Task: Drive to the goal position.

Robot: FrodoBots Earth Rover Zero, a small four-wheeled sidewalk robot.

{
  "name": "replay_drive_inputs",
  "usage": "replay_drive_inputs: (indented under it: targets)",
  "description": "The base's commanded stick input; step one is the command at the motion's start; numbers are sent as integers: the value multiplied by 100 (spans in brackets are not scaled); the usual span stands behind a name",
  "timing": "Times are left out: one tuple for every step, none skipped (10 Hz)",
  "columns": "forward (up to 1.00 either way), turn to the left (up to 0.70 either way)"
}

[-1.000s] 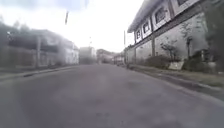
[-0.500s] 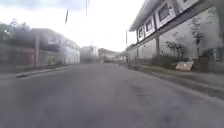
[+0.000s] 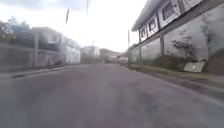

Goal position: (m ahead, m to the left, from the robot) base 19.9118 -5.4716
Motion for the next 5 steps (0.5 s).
replay_drive_inputs:
  targets:
    - [100,0]
    - [100,0]
    - [100,0]
    - [100,0]
    - [100,0]
